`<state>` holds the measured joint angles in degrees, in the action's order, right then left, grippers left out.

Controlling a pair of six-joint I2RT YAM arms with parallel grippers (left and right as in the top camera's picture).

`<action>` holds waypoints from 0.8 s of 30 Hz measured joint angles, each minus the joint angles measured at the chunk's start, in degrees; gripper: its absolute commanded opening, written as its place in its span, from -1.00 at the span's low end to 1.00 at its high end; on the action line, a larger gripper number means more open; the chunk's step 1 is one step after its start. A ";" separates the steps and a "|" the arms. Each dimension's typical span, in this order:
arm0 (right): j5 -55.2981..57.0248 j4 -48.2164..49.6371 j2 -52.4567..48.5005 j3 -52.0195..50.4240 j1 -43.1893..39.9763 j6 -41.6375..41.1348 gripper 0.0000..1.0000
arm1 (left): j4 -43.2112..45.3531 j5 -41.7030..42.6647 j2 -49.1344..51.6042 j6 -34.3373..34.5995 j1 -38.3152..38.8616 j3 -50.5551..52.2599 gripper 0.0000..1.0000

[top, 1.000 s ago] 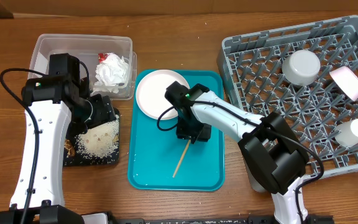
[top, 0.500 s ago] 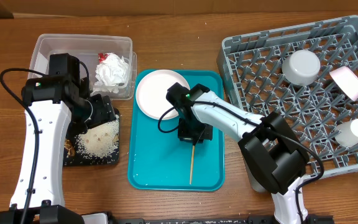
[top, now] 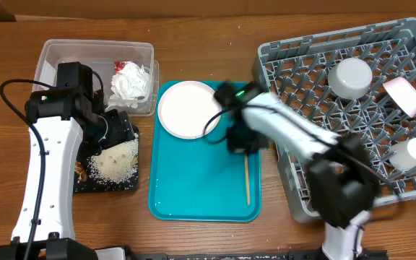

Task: Sort waste into correct bins and load items into the dishwasher
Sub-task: 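Carry the second chopstick with right gripper into the rack's left edge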

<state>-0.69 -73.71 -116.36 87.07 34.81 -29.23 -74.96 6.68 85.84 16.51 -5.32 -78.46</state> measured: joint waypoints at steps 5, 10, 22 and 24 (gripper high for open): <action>0.17 -4.07 12.00 6.78 -9.09 10.97 -0.92 | 0.00 0.02 0.00 0.00 0.00 0.04 0.58; -0.04 -8.55 18.03 9.33 -17.18 20.94 -0.92 | 0.00 0.02 0.00 0.00 0.00 0.04 0.58; -0.44 -4.31 17.40 -0.35 -24.63 33.44 -0.92 | 0.00 0.02 -0.02 0.00 0.00 0.04 0.58; -0.57 -2.58 17.40 -2.97 -24.52 33.99 -0.92 | -0.02 0.04 0.00 0.00 0.00 0.04 0.58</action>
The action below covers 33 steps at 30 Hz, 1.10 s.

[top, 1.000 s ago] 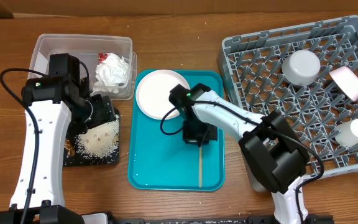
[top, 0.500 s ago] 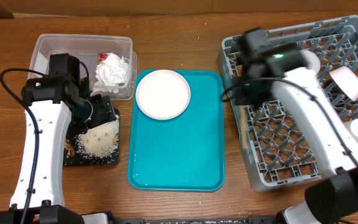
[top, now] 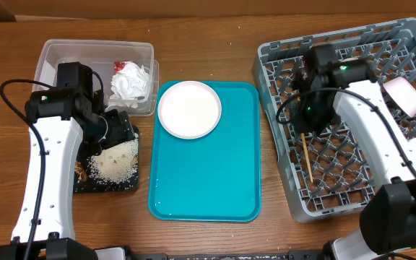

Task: Sort waste into correct bins and load items into the dishwasher
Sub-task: 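Carry the second chopstick with right gripper into the rack's left edge, then move right gripper to the pale pink plate and grasp its rim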

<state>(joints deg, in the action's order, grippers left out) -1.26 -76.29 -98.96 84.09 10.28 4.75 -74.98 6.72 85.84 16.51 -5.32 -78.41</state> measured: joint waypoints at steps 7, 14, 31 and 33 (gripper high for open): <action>-0.70 2.14 -0.24 -5.16 0.22 1.18 -0.53 | 0.00 -0.02 0.00 0.00 0.00 0.00 0.60; -0.92 1.88 -0.26 -5.14 0.26 0.74 -0.40 | 0.00 -0.02 0.00 0.00 0.00 0.00 0.60; -17.31 18.10 6.97 5.68 1.97 -6.49 0.22 | 0.44 -0.02 -0.02 0.00 0.00 0.00 0.62; -18.86 22.27 6.03 5.68 3.98 -7.82 0.23 | 0.42 -0.02 0.00 0.00 0.00 0.00 0.62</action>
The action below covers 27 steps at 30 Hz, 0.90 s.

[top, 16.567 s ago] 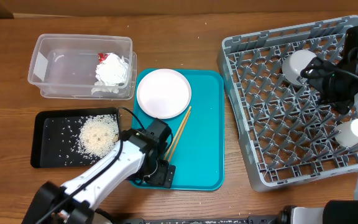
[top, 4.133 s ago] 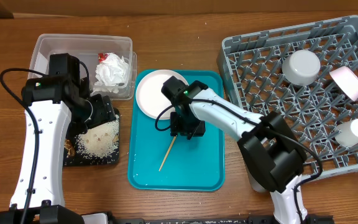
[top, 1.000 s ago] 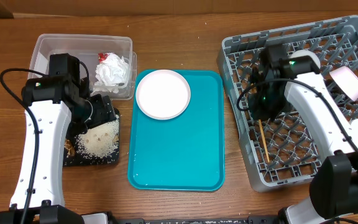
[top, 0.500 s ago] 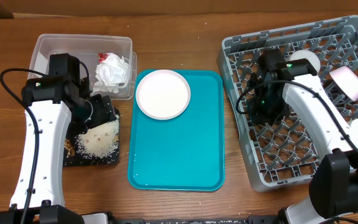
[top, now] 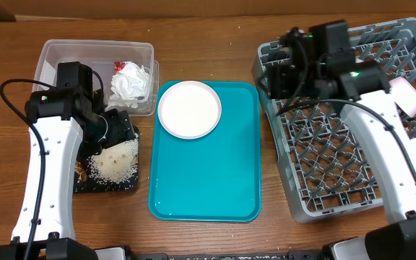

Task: Sort waste into correct bins and load items into the dishwasher
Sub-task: 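Move right gripper to the pale pink plate and grasp its rim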

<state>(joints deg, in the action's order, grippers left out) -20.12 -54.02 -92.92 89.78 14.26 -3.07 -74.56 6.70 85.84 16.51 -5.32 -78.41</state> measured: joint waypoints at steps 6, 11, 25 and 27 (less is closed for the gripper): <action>0.48 6.62 -8.22 0.04 7.87 -4.76 0.23 | -0.22 0.02 0.00 0.00 0.00 0.02 0.63; 3.80 7.10 -18.05 0.02 12.61 -8.48 0.23 | -0.20 0.02 0.00 0.00 0.00 0.02 0.64; 11.63 3.19 -30.80 0.48 14.60 -16.83 -0.60 | -0.20 0.02 0.00 0.00 0.00 0.02 0.66; 13.64 0.74 -30.80 0.66 14.36 -17.94 -0.91 | -0.11 0.00 0.00 0.00 0.00 0.04 0.66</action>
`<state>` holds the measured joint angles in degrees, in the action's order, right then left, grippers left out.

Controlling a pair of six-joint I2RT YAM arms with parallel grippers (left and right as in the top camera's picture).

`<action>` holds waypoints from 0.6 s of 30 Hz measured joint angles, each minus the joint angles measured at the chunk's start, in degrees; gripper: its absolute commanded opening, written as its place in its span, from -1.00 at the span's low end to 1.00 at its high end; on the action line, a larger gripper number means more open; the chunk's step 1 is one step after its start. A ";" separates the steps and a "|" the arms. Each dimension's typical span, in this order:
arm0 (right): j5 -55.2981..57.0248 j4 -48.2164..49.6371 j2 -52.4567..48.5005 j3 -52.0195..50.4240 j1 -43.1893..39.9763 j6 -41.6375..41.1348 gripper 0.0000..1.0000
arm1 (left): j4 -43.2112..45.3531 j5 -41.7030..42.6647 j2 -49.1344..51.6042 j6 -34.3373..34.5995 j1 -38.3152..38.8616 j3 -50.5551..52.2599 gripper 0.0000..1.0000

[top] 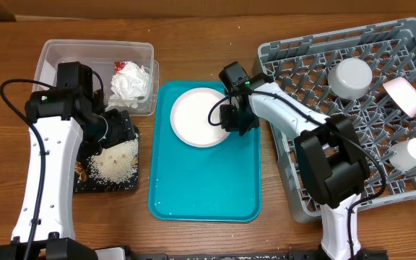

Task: Sort waste into correct bins and load items into the dishwasher
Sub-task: 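Move right gripper to the pale pink plate and grasp its rim, then lift the plate with right gripper and stand it upright in the rack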

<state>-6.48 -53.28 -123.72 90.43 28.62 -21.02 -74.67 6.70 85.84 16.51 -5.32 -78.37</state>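
A white plate [197, 117] lies at the back of the teal tray [204, 188]. My right gripper [230, 119] is down at the plate's right rim and looks shut on it. The grey dishwasher rack [323, 195] stands to the right, holding a grey bowl [352, 76], a pink bowl [403, 94] and a white cup [414, 152]. My left gripper [119, 127] hangs over the black tray [107, 184] of rice; its fingers are too dark to read.
A clear plastic bin [56, 58] with crumpled white paper [131, 81] sits at the back left. Rice and scraps [113, 162] lie in the black tray. The rack's near-left corner stands close to the teal tray's right edge.
My right gripper has moved from the rack's back left corner to the plate's right rim. The plate has shifted a little right and toward the front. The left arm is unchanged.
My right gripper was first over a chopstick lying on the tray's right side. Then the chopstick was with it in the rack's left part. Then the gripper stood at the rack's back left corner, no chopstick visible. Now it is at the plate.
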 measured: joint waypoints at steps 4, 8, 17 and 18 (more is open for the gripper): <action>0.55 -1.95 0.02 0.74 -1.11 -1.16 -0.92 | 0.09 0.02 0.00 0.00 0.00 0.00 0.66; 0.55 -3.30 0.15 0.74 -1.57 -1.01 -0.92 | 0.11 0.00 0.00 0.00 0.00 0.00 0.66; 4.09 -6.62 7.56 0.68 -2.23 3.76 -0.92 | 0.11 0.00 0.00 0.00 0.00 0.00 0.67; 5.60 -6.75 10.62 0.70 -2.75 4.55 -0.92 | 0.11 0.02 0.00 0.00 0.00 0.00 0.66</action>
<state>-0.89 -60.03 -113.10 91.13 25.87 -16.47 -74.56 6.72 85.84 16.51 -5.32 -78.37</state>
